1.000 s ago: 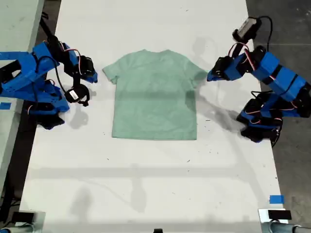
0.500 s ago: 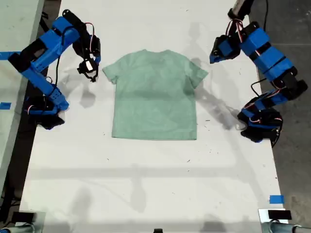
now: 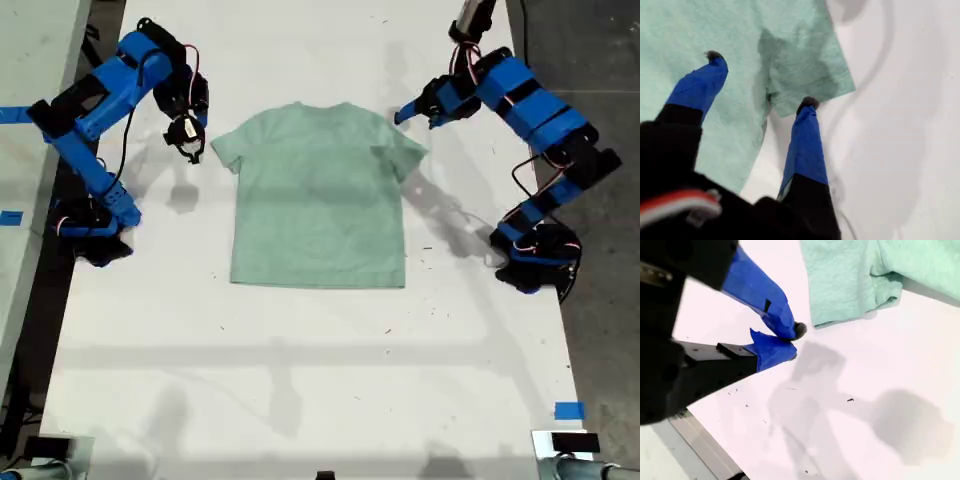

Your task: Fold tshirt

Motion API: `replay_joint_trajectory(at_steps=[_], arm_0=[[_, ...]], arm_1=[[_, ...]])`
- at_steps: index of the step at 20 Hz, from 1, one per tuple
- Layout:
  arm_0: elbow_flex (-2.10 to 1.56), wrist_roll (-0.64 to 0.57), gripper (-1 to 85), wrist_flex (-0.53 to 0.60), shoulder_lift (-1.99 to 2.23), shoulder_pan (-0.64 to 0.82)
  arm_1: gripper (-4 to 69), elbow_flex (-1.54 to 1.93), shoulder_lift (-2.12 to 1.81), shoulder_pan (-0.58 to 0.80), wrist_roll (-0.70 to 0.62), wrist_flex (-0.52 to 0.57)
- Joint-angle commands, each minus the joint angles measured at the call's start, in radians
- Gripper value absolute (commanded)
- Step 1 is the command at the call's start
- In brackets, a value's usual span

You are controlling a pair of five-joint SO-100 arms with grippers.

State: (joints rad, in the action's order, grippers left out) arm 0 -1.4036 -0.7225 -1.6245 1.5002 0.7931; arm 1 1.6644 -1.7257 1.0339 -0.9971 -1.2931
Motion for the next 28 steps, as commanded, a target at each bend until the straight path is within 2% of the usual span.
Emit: replay_joint_trajectory(at_steps=[1, 4, 7, 14, 15, 16, 18, 19, 23, 28], arm_0=[[0.055, -0.014, 0.3, 0.014, -0.002, 0.018], [0.055, -0.014, 0.0, 0.028, -0.011, 0.018], [0.055, -0.015, 0.0, 0.037, -0.026, 0.020], [0.035, -0.015, 0.0, 0.075, -0.064, 0.011], [0.029, -0.015, 0.0, 0.084, -0.067, 0.006], [0.026, -0.012, 0.0, 0.091, -0.071, 0.005], [0.023, -0.011, 0.0, 0.095, -0.075, 0.000], [0.021, -0.011, 0.0, 0.095, -0.075, 0.000], [0.002, -0.011, 0.0, 0.098, -0.067, -0.003], [-0.006, -0.008, 0.0, 0.104, -0.063, -0.008]], arm_1=[[29.7, 0.054, 0.037, 0.032, -0.058, 0.126], [30.0, 0.107, 0.138, 0.040, -0.086, 0.225], [30.0, 0.098, 0.241, 0.035, -0.094, 0.281], [22.7, 0.003, 0.391, 0.026, -0.137, 0.285], [16.8, -0.006, 0.403, 0.026, -0.143, 0.285], [7.0, -0.012, 0.414, 0.025, -0.143, 0.285], [-1.1, -0.018, 0.422, 0.018, -0.144, 0.287], [-2.0, -0.020, 0.420, 0.015, -0.143, 0.285], [-2.0, -0.046, 0.350, -0.012, -0.149, 0.215], [-2.1, -0.268, 0.193, -0.072, -0.114, -0.023]])
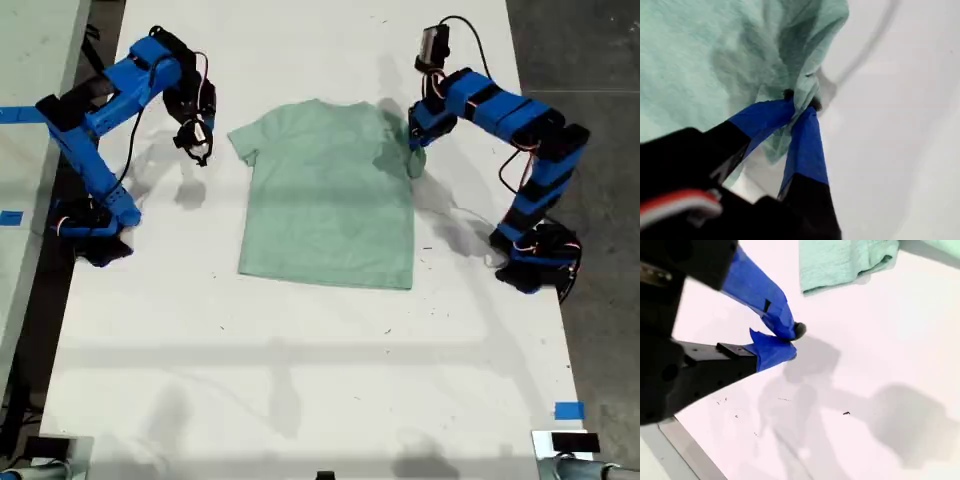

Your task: Fold tshirt

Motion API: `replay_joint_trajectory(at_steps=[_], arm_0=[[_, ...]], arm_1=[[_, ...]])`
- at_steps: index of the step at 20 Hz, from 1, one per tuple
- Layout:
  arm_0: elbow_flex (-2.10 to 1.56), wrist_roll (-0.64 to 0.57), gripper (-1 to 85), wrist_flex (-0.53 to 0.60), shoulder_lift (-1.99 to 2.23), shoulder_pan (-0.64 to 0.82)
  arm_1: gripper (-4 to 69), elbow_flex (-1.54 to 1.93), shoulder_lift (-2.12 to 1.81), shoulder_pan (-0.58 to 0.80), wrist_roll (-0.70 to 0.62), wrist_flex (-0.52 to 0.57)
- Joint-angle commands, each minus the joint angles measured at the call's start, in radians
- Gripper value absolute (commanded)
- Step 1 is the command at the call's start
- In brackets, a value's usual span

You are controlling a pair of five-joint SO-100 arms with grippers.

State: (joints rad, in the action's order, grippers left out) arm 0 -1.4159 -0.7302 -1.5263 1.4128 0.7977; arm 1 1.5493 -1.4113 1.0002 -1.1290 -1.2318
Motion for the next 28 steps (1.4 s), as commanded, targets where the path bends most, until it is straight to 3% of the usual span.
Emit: replay_joint_trajectory(at_steps=[1, 6, 13, 15, 20, 24, 25, 28], arm_0=[[0.006, 0.002, 0.0, 0.008, 0.025, -0.012], [0.008, 0.008, 0.0, 0.017, 0.025, -0.018], [0.008, 0.017, 0.0, 0.021, 0.025, -0.026], [0.009, 0.020, 0.2, 0.021, 0.025, -0.028], [0.014, 0.028, 2.2, 0.015, 0.025, -0.029], [0.034, 0.028, 10.2, -0.005, 0.028, -0.041], [0.049, 0.028, 19.6, -0.009, 0.028, -0.048], [0.100, 0.023, 33.1, -0.023, 0.011, -0.054]], arm_1=[[-2.1, -0.230, -0.123, -0.057, 0.034, -0.135], [-2.1, -0.486, -0.003, -0.227, 0.178, -0.147], [-1.6, -0.686, 0.365, -0.388, 0.344, 0.049], [27.7, -0.689, 0.407, -0.402, 0.347, 0.086], [21.1, -0.680, 0.275, -0.403, 0.348, -0.006], [21.5, -0.535, 0.046, -0.348, 0.304, -0.129], [21.8, -0.480, -0.005, -0.336, 0.291, -0.141], [20.9, -0.357, -0.114, -0.318, 0.288, -0.160]])
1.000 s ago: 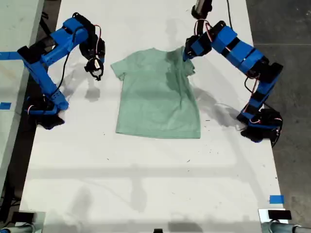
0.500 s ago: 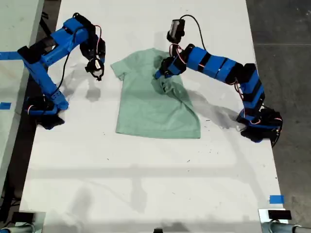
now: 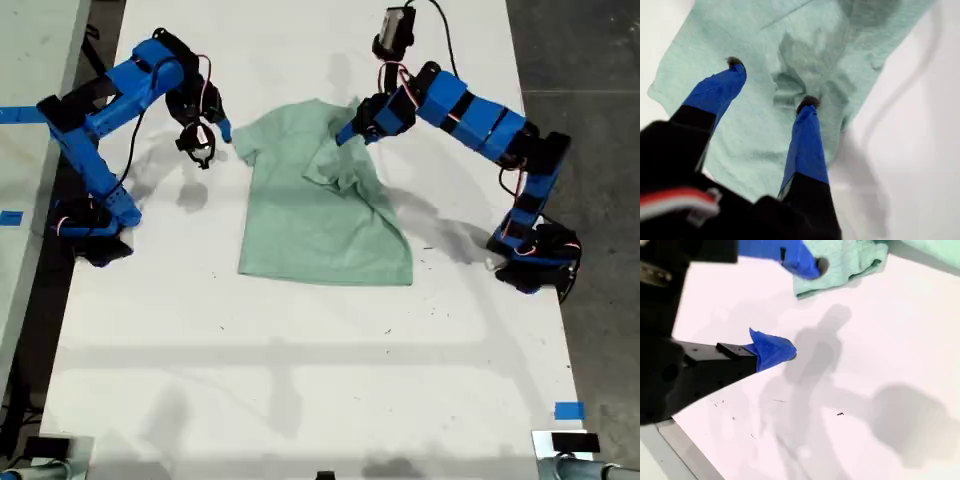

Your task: Fold tshirt

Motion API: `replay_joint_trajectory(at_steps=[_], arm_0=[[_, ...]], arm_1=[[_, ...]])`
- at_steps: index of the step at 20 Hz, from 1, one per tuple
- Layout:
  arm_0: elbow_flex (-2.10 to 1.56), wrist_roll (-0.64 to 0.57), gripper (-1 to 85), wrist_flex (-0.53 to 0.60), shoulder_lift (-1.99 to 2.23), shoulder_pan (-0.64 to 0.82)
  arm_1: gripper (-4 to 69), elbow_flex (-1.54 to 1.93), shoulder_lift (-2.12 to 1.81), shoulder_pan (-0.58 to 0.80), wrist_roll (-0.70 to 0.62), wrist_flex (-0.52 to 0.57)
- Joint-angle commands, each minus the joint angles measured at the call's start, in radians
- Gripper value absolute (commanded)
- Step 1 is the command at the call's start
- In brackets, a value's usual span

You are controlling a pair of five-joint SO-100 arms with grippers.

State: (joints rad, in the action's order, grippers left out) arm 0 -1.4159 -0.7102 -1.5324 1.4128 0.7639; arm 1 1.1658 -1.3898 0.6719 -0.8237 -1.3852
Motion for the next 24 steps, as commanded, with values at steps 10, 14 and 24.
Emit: replay_joint_trajectory(at_steps=[10, 14, 24], arm_0=[[0.387, -0.018, 39.3, -0.060, -0.232, -0.028], [0.509, -0.021, 39.2, -0.035, -0.459, -0.009], [0.644, -0.063, 0.1, -0.005, -0.709, 0.051]], arm_1=[[20.7, 0.199, -0.333, 0.020, -0.011, -0.009], [20.7, 0.244, -0.410, 0.020, -0.006, -0.025], [21.3, 0.391, -0.603, 0.028, 0.005, -0.038]])
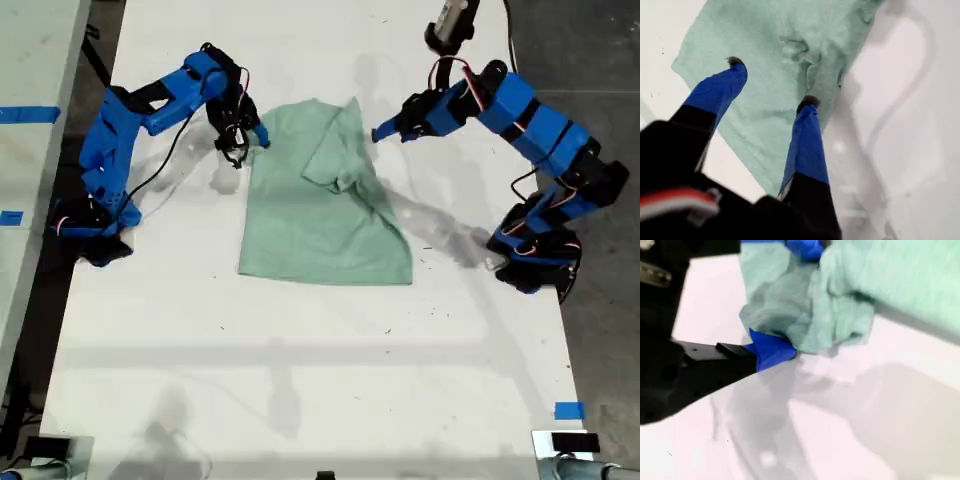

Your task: Fold tshirt

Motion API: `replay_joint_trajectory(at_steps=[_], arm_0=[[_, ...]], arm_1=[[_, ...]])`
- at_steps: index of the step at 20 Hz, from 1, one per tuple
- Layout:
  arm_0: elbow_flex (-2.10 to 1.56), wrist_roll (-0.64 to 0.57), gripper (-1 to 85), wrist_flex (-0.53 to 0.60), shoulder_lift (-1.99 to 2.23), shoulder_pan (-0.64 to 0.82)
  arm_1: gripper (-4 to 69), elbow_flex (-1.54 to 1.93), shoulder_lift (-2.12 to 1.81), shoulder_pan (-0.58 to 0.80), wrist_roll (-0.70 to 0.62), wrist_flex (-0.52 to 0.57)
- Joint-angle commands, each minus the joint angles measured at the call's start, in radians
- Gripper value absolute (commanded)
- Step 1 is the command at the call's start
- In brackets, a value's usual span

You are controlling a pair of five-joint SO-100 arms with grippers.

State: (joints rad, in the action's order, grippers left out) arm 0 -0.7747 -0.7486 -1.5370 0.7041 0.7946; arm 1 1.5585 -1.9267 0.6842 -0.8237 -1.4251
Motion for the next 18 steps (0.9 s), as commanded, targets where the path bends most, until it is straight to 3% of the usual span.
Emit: replay_joint_trajectory(at_steps=[1, 12, 18], arm_0=[[0.003, -0.018, 0.0, -0.005, 0.000, 0.020], [-0.012, 0.035, 0.0, -0.121, 0.255, -0.015], [0.046, 0.018, 0.0, 0.002, 0.333, -0.149]], arm_1=[[21.3, 0.009, -0.069, 0.017, 0.005, 0.005], [20.5, 0.120, -0.118, 0.021, 0.023, 0.052], [20.4, 0.146, -0.118, 0.025, 0.023, 0.078]])
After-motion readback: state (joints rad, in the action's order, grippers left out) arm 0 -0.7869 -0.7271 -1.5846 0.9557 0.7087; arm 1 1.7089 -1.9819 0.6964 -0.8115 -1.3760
